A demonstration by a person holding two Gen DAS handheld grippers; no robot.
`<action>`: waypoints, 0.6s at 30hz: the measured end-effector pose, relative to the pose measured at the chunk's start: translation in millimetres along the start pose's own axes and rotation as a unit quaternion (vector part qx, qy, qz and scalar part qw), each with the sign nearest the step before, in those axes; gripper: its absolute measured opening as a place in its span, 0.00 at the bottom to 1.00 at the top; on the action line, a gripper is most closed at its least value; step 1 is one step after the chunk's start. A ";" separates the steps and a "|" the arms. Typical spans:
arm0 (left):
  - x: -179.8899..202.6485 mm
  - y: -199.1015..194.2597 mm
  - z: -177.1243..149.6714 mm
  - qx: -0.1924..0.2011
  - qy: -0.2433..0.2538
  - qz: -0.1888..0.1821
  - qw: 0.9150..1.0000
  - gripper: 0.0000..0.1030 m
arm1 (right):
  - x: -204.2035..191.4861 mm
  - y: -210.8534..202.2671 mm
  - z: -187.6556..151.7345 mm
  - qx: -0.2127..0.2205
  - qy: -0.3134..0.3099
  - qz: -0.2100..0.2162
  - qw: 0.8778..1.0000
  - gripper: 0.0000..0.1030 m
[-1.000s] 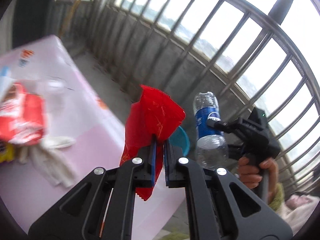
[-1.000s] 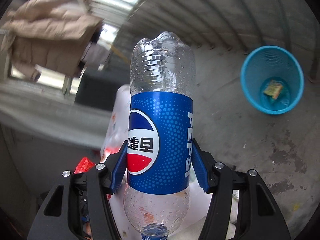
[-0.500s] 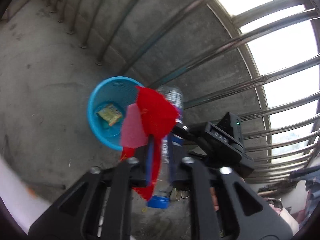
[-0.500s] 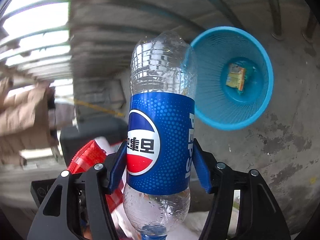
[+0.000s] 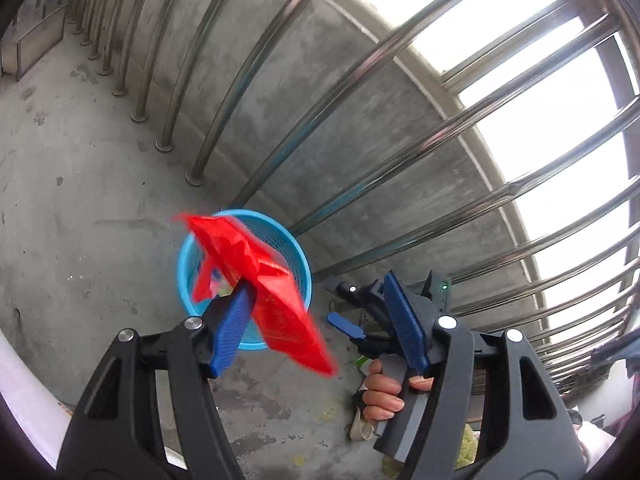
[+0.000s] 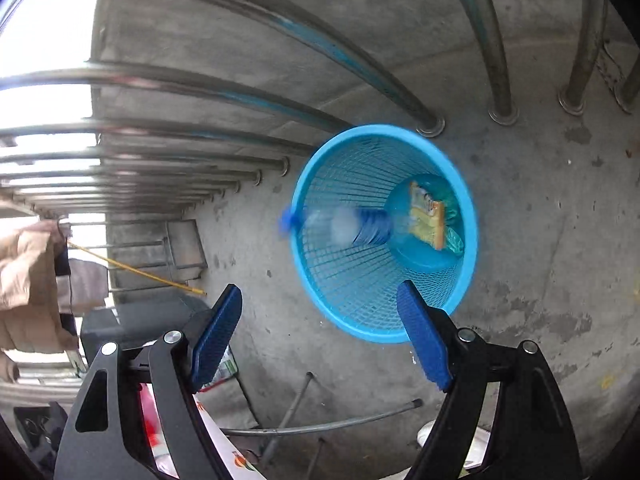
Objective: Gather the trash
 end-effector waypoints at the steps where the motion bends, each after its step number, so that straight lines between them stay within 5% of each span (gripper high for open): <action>1: -0.4 -5.4 -3.1 0.005 0.003 -0.001 1.000 0.60 | -2.5 -2.7 -2.5 0.004 -0.006 0.002 1.000 0.75; 13: 18.5 -55.1 -9.6 0.035 0.011 -0.019 0.999 0.60 | -19.8 -25.6 -13.1 0.021 -0.035 0.019 0.999 0.75; 18: 22.4 -96.6 -18.6 0.053 0.023 -0.007 0.998 0.60 | -43.9 -18.7 -39.0 0.003 -0.104 0.020 0.994 0.75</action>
Point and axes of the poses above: each gripper's, at about its wrist camera, not at the fingertips, and y roughly the way its jaws point, x to its right, z to its top, the point moved 9 cm from there along y, roughly the way its jaws point, and after that the axes turned 11 degrees about y, right-handed, at the moved point
